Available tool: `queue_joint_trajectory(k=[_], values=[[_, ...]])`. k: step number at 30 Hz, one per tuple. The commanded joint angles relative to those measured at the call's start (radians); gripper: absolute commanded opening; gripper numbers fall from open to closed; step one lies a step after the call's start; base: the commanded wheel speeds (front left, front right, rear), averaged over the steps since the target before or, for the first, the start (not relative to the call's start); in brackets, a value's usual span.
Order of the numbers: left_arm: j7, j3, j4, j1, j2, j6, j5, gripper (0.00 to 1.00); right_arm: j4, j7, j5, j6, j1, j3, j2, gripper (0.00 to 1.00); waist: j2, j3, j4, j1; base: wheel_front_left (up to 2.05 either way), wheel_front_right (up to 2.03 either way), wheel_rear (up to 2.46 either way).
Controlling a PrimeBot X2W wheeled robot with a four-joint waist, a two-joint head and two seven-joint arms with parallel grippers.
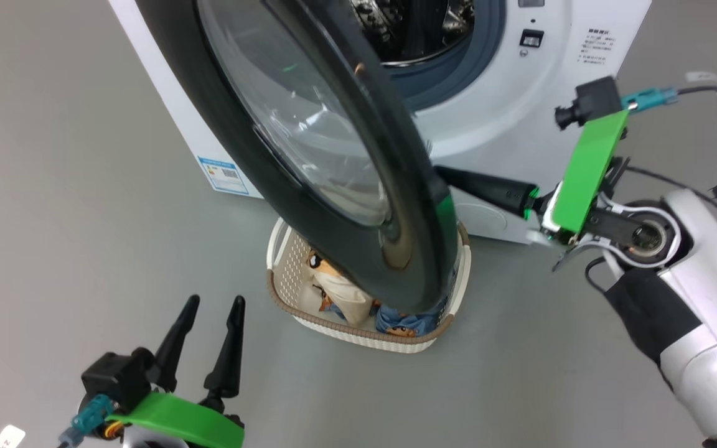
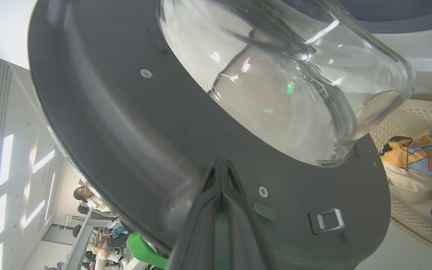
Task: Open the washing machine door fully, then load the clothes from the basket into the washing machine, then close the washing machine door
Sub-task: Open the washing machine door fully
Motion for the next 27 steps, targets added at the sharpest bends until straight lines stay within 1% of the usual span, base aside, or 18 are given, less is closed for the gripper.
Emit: queue_joint_trajectory(k=[1, 6, 18, 27], values=[[-0.006, 0.038, -0.022, -0.003, 0.019, -0.002, 0.015, 1.0, -0.04, 0.006, 0.018, 0.002, 0.021, 0.017, 0.028, 0.0, 0.0, -0.012, 0.005, 0.0, 0.0, 0.0, 0.0], [-0.006, 0.036, -0.025, 0.004, 0.015, -0.002, 0.017, 1.0, -0.056, 0.008, 0.017, 0.002, 0.045, 0.024, 0.048, 0.0, 0.0, -0.022, 0.017, 0.0, 0.0, 0.0, 0.0], [-0.006, 0.029, -0.027, 0.005, 0.01, -0.002, 0.019, 1.0, -0.077, 0.012, 0.007, 0.002, 0.099, 0.053, 0.105, 0.0, 0.0, -0.037, 0.07, 0.0, 0.0, 0.0, 0.0], [-0.006, 0.033, -0.027, 0.003, 0.012, -0.002, 0.021, 1.0, -0.094, 0.002, -0.005, 0.002, 0.126, 0.069, 0.147, 0.0, 0.0, -0.049, 0.085, 0.0, 0.0, 0.0, 0.0]])
